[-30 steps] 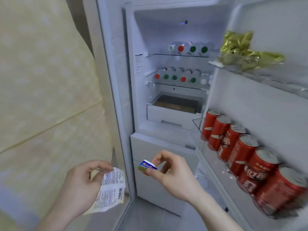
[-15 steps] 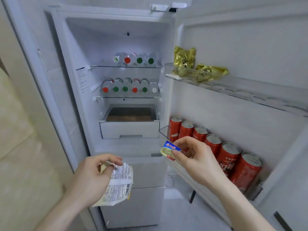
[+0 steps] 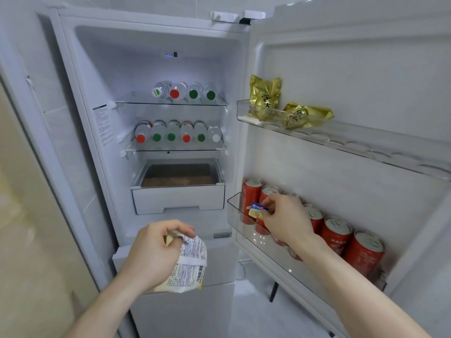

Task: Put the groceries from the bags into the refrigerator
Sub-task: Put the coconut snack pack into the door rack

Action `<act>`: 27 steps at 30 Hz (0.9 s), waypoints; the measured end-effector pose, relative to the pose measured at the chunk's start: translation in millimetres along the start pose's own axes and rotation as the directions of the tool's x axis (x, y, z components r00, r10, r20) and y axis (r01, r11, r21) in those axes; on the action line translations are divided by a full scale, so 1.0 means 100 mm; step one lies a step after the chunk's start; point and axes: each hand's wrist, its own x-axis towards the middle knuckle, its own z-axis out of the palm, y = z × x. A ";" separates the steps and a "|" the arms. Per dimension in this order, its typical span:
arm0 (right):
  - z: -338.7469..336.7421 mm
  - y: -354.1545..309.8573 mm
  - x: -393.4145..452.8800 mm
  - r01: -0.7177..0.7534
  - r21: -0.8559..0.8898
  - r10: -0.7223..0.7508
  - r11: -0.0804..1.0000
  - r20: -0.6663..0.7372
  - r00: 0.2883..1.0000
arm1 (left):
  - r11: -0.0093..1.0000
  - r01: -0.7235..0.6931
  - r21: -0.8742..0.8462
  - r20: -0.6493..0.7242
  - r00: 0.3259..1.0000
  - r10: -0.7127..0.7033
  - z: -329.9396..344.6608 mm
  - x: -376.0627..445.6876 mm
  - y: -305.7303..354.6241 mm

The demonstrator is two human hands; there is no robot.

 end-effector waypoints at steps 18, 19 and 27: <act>0.16 -0.06 0.24 0.046 -0.345 0.074 0.937 0.327 0.942 | 0.999 0.017 0.036 -0.014 1.000 -0.016 -0.08 0.19 0.01; 0.13 -0.07 0.22 0.050 -0.341 0.070 0.939 0.329 0.942 | 0.999 0.013 0.044 -0.013 1.000 -0.013 -0.10 0.20 0.03; -0.33 -0.42 -0.21 0.237 -0.120 -0.199 0.964 0.265 0.944 | 0.999 0.005 -0.048 -0.007 1.000 -0.005 -0.28 0.36 0.38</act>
